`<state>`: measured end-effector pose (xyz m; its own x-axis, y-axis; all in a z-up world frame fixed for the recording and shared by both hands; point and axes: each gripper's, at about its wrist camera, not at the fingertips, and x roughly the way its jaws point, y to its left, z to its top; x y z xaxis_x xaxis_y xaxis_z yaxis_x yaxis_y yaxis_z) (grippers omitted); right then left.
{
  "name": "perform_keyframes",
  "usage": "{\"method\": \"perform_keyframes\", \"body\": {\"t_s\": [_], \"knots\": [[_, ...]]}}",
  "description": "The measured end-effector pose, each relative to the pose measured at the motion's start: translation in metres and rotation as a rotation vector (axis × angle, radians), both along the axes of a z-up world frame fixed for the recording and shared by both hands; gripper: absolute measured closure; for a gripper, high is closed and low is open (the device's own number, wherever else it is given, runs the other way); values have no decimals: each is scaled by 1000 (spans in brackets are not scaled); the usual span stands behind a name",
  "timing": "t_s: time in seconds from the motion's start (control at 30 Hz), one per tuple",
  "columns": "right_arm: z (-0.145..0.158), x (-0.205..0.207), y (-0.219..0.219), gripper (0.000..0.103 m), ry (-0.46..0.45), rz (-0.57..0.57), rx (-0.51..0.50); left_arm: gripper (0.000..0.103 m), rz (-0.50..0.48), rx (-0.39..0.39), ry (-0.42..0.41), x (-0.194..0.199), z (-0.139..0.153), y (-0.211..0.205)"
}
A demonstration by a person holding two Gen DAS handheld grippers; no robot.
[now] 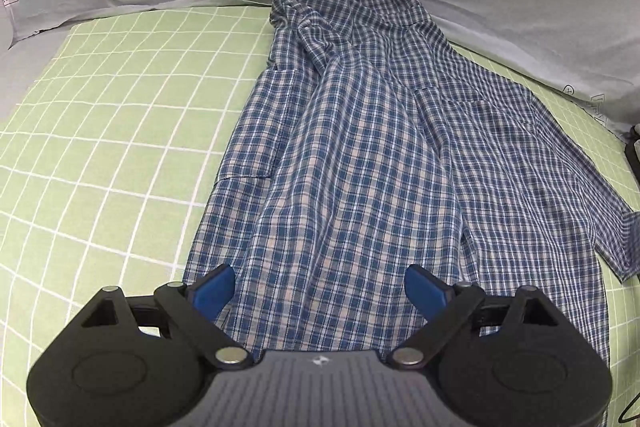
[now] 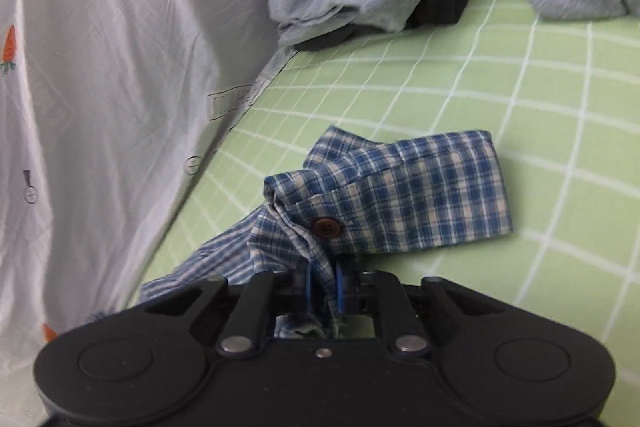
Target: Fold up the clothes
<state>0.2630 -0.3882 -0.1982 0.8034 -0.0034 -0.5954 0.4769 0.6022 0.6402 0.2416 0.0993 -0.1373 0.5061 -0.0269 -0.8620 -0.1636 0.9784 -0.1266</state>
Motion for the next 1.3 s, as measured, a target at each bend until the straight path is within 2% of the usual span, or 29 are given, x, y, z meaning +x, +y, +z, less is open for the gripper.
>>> {"method": "perform_keyframes", "body": {"t_s": [0.1,0.23,0.3,0.37,0.4,0.43,0.47,0.5,0.53,0.67,0.8,0.97,1.07,1.13,1.3], "knots": [[13,29,53,99,-66,168,6,11,7,-4,-7,-4,3,3],[37,58,147,99,-147,462,-41,11,18,-5,-6,-7,6,5],[44,64,196,99,-157,623,-100,11,21,-3,-2,-10,7,7],[46,64,230,97,-129,738,-142,11,23,3,0,-14,9,9],[46,64,247,90,-115,796,-164,11,24,6,-1,-18,11,11],[47,62,261,69,-102,841,-184,11,25,10,-2,-21,13,12],[48,54,266,55,-96,853,-208,11,26,12,-3,-25,15,15],[49,42,269,33,-99,855,-243,11,27,10,-3,-30,17,18],[51,31,270,24,-101,855,-278,11,26,7,0,-34,18,21],[53,-9,245,14,-43,816,-437,11,17,10,21,-57,19,28],[45,-49,205,14,65,731,-556,11,23,-3,54,-83,14,32],[31,-105,157,15,208,580,-566,11,-1,2,101,-115,4,32],[25,-132,142,22,264,513,-537,11,-30,24,124,-126,-2,32],[23,-150,139,31,287,484,-541,11,-47,28,134,-135,-5,33],[22,-184,145,42,292,441,-562,11,-87,31,155,-156,-14,36]]}}
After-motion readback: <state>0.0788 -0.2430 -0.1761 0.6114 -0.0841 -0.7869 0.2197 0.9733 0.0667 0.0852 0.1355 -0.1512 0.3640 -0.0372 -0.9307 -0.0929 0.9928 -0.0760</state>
